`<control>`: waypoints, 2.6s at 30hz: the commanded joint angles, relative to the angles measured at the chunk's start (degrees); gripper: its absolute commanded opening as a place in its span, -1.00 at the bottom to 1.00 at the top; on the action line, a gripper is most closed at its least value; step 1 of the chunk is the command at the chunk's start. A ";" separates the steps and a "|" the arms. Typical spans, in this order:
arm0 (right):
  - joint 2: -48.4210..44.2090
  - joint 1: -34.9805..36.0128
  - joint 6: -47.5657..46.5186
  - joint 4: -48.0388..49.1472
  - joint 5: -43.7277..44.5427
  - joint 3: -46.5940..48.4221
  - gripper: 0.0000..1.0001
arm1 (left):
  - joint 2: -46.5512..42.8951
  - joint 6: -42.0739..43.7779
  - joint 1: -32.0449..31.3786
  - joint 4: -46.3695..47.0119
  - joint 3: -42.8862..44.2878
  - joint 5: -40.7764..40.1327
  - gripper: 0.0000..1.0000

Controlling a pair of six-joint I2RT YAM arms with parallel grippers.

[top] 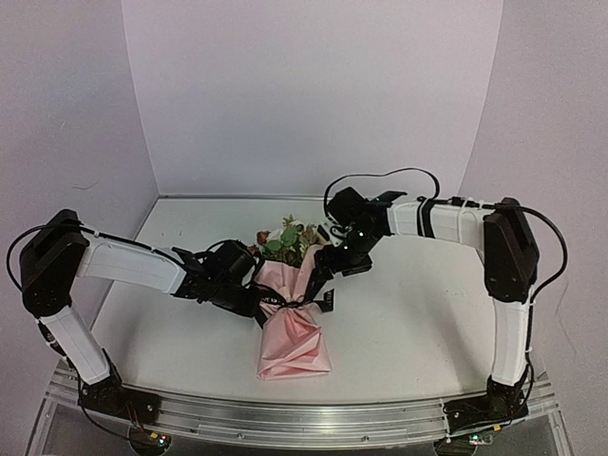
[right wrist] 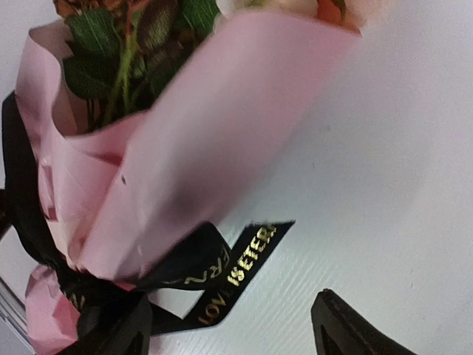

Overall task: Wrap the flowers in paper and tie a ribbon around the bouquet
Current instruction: Tie the half-tied ribbon around the folded bouquet.

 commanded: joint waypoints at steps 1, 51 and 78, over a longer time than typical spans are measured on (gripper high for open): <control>-13.07 0.05 -0.51 14.20 -1.99 -15.45 0.68 | -3.32 2.38 1.40 -3.17 1.96 1.29 -1.00; -30.59 7.87 -5.88 40.89 5.37 -50.50 0.18 | -10.39 6.20 8.53 -12.46 4.60 22.53 -1.00; -12.81 12.85 -22.41 38.02 -1.56 -35.53 0.31 | -7.60 7.91 10.18 -13.85 6.48 24.15 -1.00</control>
